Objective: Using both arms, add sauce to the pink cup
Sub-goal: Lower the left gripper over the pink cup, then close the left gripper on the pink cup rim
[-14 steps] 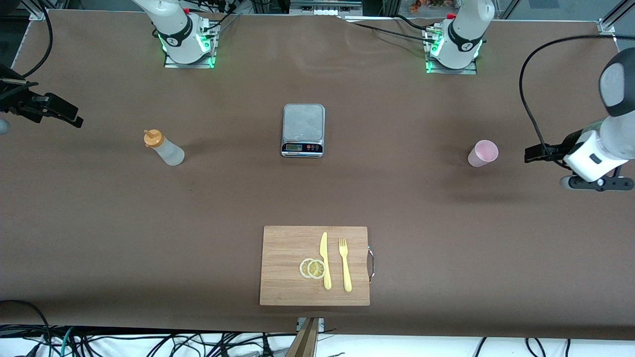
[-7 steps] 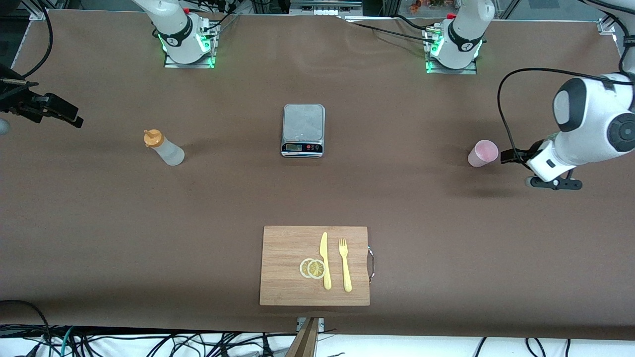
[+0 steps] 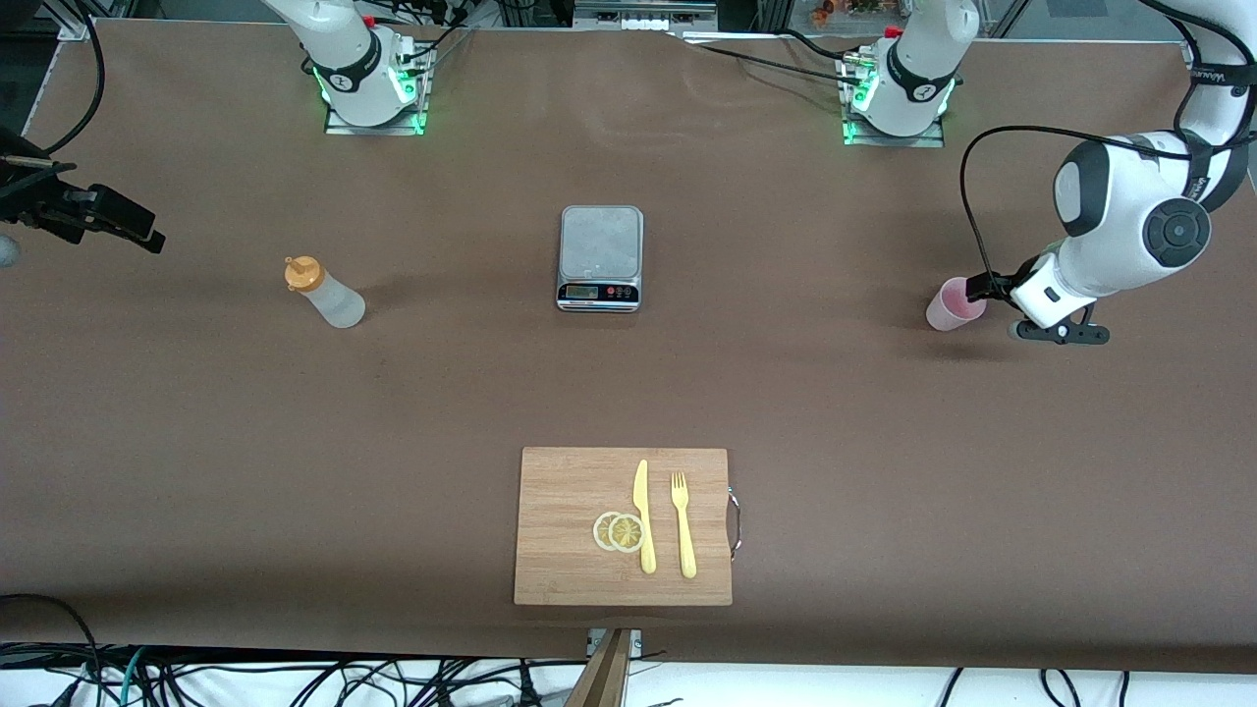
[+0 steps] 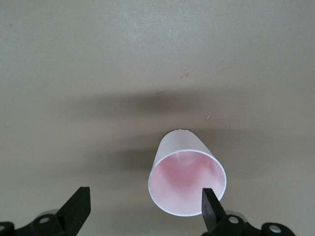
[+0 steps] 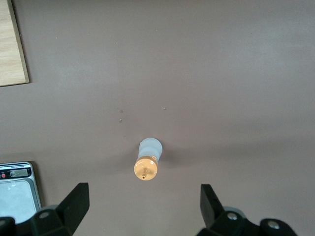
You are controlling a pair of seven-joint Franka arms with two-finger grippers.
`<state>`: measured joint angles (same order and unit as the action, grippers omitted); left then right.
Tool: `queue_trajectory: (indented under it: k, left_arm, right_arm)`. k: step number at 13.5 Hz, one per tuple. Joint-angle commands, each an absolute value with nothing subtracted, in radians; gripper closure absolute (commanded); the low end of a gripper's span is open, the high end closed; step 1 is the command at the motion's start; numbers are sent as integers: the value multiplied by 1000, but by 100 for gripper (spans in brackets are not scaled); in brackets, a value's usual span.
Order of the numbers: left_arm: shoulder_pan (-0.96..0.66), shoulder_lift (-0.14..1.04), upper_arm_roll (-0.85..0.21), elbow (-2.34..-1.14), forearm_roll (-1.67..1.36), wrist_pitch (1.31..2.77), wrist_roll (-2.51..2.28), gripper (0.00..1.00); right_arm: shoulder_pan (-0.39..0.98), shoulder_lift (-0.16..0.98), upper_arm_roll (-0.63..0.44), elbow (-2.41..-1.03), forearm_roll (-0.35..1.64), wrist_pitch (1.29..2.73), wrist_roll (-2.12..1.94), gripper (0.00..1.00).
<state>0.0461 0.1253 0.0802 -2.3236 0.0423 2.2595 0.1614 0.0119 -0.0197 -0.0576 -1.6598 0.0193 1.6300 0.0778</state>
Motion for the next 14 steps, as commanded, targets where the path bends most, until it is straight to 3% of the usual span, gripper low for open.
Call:
queue_trajectory:
  k: [1,14]
  left_arm:
    - [44,90,87,-2384,55,2328,184,1]
    - [83,121,89,-2477,48,2494,259,4]
  right_arm:
    - [9,-17,-58,-1651,34,1629,71,0]
    - [9,-17,-58,-1651,34,1628,71,0]
